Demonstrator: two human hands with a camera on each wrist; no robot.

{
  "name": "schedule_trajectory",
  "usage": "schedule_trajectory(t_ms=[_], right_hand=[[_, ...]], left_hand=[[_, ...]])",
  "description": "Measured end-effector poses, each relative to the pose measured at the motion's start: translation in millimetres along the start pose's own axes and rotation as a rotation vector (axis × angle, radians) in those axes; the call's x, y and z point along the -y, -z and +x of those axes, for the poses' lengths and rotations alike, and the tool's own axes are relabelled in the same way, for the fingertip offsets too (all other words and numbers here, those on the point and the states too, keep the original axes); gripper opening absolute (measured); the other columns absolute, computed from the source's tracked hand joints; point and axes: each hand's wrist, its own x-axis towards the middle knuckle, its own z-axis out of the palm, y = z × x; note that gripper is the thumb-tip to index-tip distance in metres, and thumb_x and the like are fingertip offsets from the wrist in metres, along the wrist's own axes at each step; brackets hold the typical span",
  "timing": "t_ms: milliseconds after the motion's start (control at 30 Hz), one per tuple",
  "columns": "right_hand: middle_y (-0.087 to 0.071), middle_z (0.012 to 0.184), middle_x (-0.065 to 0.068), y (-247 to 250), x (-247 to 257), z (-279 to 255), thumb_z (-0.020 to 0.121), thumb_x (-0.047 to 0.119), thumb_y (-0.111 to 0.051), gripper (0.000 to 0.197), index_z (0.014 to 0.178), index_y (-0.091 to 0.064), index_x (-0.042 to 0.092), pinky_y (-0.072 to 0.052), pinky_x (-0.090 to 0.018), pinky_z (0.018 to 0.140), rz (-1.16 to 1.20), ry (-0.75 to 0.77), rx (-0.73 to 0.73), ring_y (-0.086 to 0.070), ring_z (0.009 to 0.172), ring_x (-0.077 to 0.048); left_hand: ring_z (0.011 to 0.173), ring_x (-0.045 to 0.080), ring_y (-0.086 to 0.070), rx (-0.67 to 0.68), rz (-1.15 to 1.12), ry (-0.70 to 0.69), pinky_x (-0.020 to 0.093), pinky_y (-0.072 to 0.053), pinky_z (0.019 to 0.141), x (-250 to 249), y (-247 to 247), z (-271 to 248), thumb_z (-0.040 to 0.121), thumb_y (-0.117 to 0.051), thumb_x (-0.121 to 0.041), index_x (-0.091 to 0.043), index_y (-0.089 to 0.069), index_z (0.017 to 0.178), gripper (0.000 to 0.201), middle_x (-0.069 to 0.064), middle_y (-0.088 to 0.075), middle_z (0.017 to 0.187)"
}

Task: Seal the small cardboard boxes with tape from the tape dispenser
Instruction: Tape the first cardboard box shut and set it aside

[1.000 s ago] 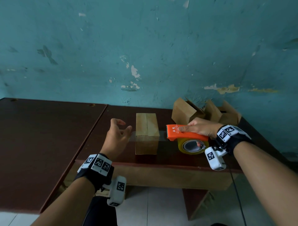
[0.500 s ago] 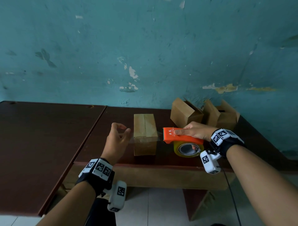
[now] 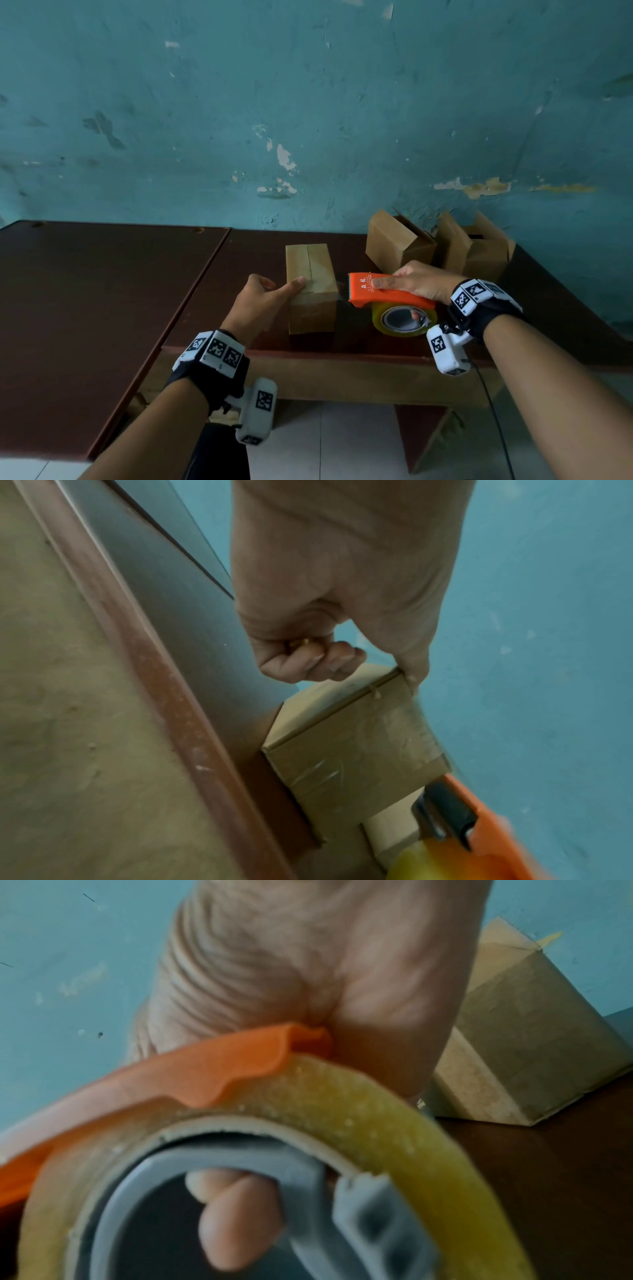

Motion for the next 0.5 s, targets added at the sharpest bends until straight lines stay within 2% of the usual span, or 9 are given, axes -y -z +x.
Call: schedule_trajectory(t_ms=[33,100,200,333,367,400,433,467,500], right_hand=[[-0.079,0.098,-0.025,-0.7,0.2,-0.1,0.041,0.091,-0.084,0.119,0.113,-0.071,-0.002,-0.061,-0.033,0.063,0.002,0.0,-0.001,-0.071,0.088,-0.046],[-0.079,0.097,-0.023,-1.6,0.7,0.7,0.041,0.092,-0.083,0.119,0.113,-0.071,-0.001,-0.063,-0.043,0.077,-0.006,-0.001,-0.011,-0.072,0.097,-0.053],[-0.08,0.097,-0.021,-2.1,-0.7,-0.3,0.042,0.093,-0.082,0.118,0.113,-0.072,-0.002,-0.057,-0.058,0.1,-0.017,0.002,-0.024,-0.071,0.107,-0.054],[-0.08,0.097,-0.02,-2.4,-3.3,-1.7,0.042,0.094,-0.081,0.119,0.113,-0.073,-0.001,-0.056,-0.056,0.101,-0.015,0.001,-0.04,-0.072,0.106,-0.051],[-0.08,0.097,-0.02,-2.8,-2.9,-2.5,0.044,0.093,-0.082,0.117,0.112,-0.073,-0.001,-0.056,-0.057,0.103,-0.011,0.002,-0.038,-0.071,0.107,-0.052],[-0.08,0.097,-0.02,-3.2,-2.4,-3.7,0.046,0.092,-0.082,0.115,0.112,-0.073,-0.002,-0.055,-0.058,0.103,-0.009,0.006,-0.036,-0.071,0.107,-0.052],[-0.08,0.097,-0.02,-3.4,-1.8,-4.9,0.047,0.092,-0.081,0.115,0.112,-0.073,-0.002,-0.055,-0.057,0.103,-0.011,0.008,-0.035,-0.071,0.107,-0.052],[-0.08,0.097,-0.02,-3.6,-1.5,-5.9,0.047,0.092,-0.081,0.115,0.113,-0.073,-0.002,-0.056,-0.057,0.103,-0.015,0.008,-0.034,-0.071,0.107,-0.051],[-0.08,0.096,-0.019,-3.7,-1.3,-6.8,0.046,0.093,-0.08,0.116,0.113,-0.073,-0.001,-0.056,-0.057,0.103,-0.017,0.01,-0.033,-0.072,0.107,-0.051]], left_hand=[[0.058,0.013,-0.06,0.035,-0.01,0.018,0.027,-0.046,0.045,-2.4,1.5,1.5,0.058,-0.077,-0.087,-0.002,-0.064,0.114,0.102,0.005,-0.069,0.08],[0.044,0.011,-0.053,0.076,0.009,0.064,0.026,-0.042,0.043,-7.3,5.6,4.4,0.056,-0.079,-0.083,0.006,-0.066,0.113,0.106,0.001,-0.062,0.058],[0.044,0.01,-0.06,0.1,0.075,0.129,0.024,-0.047,0.044,-16.9,12.3,3.5,0.051,-0.081,-0.084,0.005,-0.06,0.122,0.116,0.001,-0.069,0.059],[0.063,0.015,-0.074,0.127,0.162,0.23,0.028,-0.057,0.053,-25.4,18.4,1.2,0.043,-0.077,-0.093,0.0,-0.044,0.14,0.138,0.011,-0.078,0.088],[0.075,0.021,-0.077,0.137,0.173,0.262,0.034,-0.062,0.06,-26.8,20.0,-0.1,0.035,-0.075,-0.097,-0.006,-0.043,0.14,0.142,0.016,-0.077,0.103],[0.091,0.028,-0.078,0.14,0.18,0.284,0.044,-0.065,0.073,-28.7,20.2,-0.4,0.024,-0.072,-0.101,-0.012,-0.043,0.141,0.149,0.022,-0.072,0.121],[0.103,0.032,-0.074,0.126,0.214,0.272,0.052,-0.063,0.088,-31.2,19.9,0.2,0.018,-0.069,-0.102,-0.016,-0.041,0.143,0.155,0.024,-0.063,0.136],[0.108,0.031,-0.068,0.083,0.277,0.215,0.053,-0.058,0.096,-33.4,18.9,0.2,0.025,-0.071,-0.101,-0.016,-0.04,0.145,0.15,0.021,-0.057,0.143],[0.114,0.029,-0.062,0.006,0.347,0.116,0.05,-0.056,0.099,-35.4,16.2,-1.7,0.043,-0.076,-0.094,-0.016,-0.04,0.146,0.134,0.016,-0.054,0.143]])
